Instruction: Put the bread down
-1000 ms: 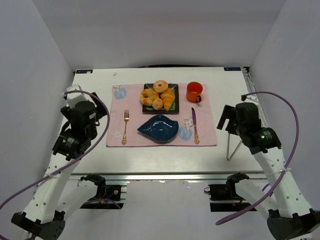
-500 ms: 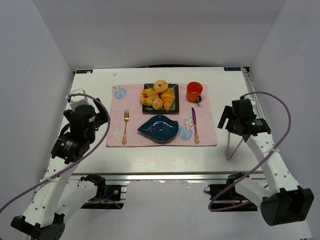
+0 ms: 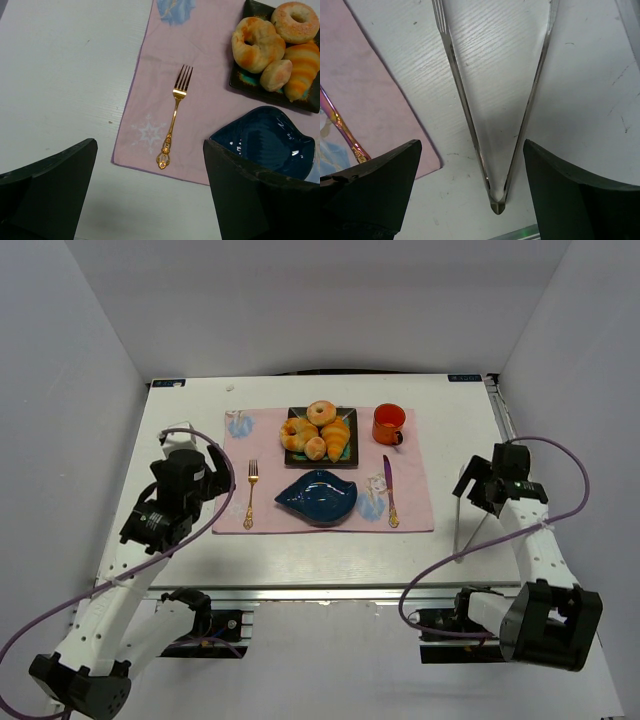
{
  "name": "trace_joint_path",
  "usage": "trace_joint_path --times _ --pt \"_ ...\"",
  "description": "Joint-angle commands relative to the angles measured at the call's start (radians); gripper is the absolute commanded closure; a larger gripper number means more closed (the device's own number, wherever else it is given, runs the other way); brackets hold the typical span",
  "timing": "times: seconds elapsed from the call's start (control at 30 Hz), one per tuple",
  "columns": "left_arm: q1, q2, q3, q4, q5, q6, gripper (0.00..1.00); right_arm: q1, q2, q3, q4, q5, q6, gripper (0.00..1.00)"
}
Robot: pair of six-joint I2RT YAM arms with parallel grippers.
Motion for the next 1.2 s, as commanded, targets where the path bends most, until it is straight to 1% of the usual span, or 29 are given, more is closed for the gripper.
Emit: trace_joint_path --times 0.0,0.07,0.23,0.4,0.83,1.03,1.17 --pt "-0.002 0.014 -0.014 0.060 0.050 0.016 0.02 -0.015 0.047 -0.016 0.085 -0.061 -0.088 0.11" --pt "0.000 0.027 -0.022 0.088 0.058 0.025 0.02 -0.018 0.076 -0.022 0.083 -0.050 -0.105 0.11" --pt "0.000 0.083 -0.038 0.134 0.095 0.039 0.02 -0.019 0.091 -0.074 0.083 -0.010 -0.115 0.11" --pt "0.000 0.110 -0.049 0.162 0.112 0.051 0.02 -0.021 0.133 -0.053 0.045 0.045 -0.101 0.11" --pt "0.000 0.118 -0.058 0.178 0.101 0.071 0.02 -0.021 0.289 -0.025 0.043 0.043 -0.059 0.11" --pt "0.000 0.117 -0.052 0.166 0.086 0.069 0.02 -0.021 0.351 -0.037 0.088 0.003 -0.035 0.11" --pt "0.000 0.112 -0.046 0.155 0.075 0.069 0.02 -0.021 0.395 -0.037 0.123 0.008 -0.033 0.11"
